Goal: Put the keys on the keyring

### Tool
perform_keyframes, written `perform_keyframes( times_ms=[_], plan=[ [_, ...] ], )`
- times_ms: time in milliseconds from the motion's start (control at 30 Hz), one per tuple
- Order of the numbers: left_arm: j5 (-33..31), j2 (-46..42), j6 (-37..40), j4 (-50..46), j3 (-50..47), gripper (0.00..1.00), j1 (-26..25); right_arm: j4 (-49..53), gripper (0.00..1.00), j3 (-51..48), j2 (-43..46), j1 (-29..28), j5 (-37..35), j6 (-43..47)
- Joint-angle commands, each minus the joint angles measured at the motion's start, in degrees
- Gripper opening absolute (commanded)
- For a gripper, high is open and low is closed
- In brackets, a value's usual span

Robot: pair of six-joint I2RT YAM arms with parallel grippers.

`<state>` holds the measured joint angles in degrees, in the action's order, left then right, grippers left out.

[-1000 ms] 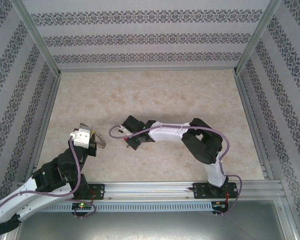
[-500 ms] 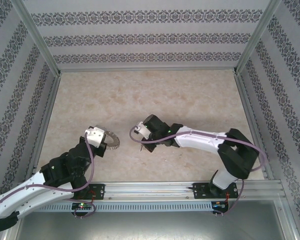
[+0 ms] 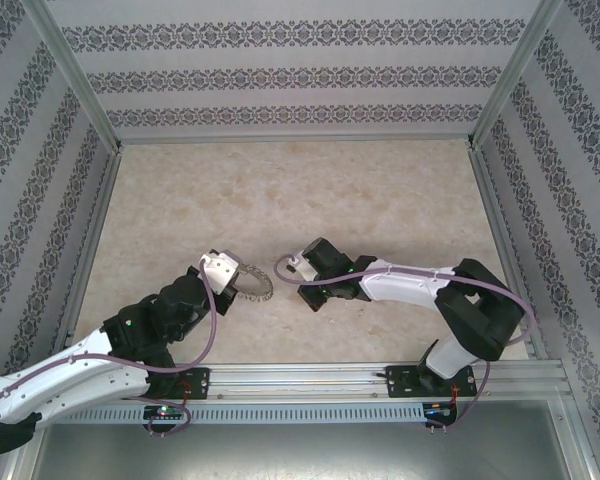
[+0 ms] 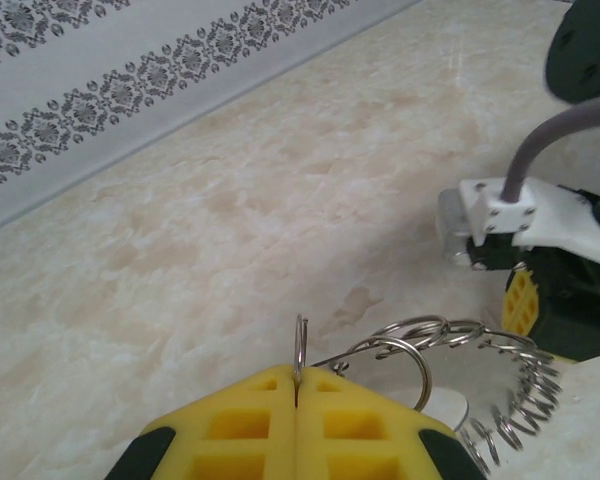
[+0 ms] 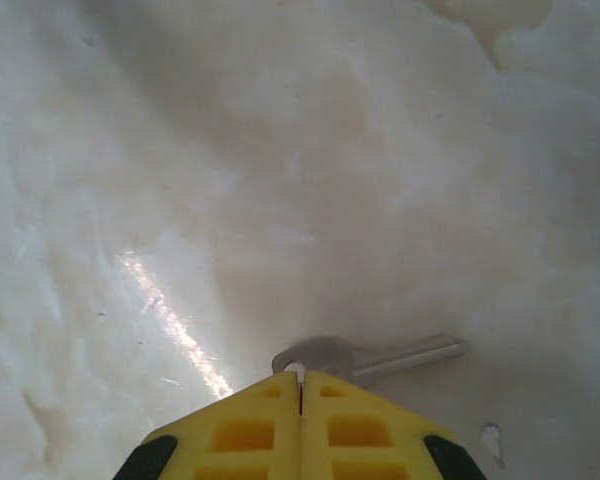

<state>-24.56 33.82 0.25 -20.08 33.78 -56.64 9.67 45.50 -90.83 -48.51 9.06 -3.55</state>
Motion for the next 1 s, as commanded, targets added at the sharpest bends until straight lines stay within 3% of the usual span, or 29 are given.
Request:
perform_keyframes(
  times_ms=[0, 167, 333, 667, 967],
  plan=[
    [1.28, -0.42, 0.98, 4.21, 1.7, 0.0, -0.3, -2.52, 0.0, 1.04, -1.42, -0.36, -1.33, -1.89],
    [1.85, -0.34, 1.11, 4.43, 1.46, 0.0, -0.23, -3.35, 0.0, 1.29, -3.0, -0.27, -1.44, -2.11],
    [1.81, -0.51, 1.52, 4.47, 1.38, 0.0, -0.27, -2.65, 0.09, 1.69, -3.92, -0.27, -1.65, -2.07],
    [1.95, -1.02, 1.92, 5.06, 0.94, 0.0, -0.22, 0.5, 0.15, 1.79, -2.43, -0.27, -3.74, -1.38],
    [1.58, -1.74, 1.92, 4.26, 0.84, 0.0, -0.22, 0.9, 0.06, 1.4, -1.37, -0.27, -3.61, -1.26]
  ],
)
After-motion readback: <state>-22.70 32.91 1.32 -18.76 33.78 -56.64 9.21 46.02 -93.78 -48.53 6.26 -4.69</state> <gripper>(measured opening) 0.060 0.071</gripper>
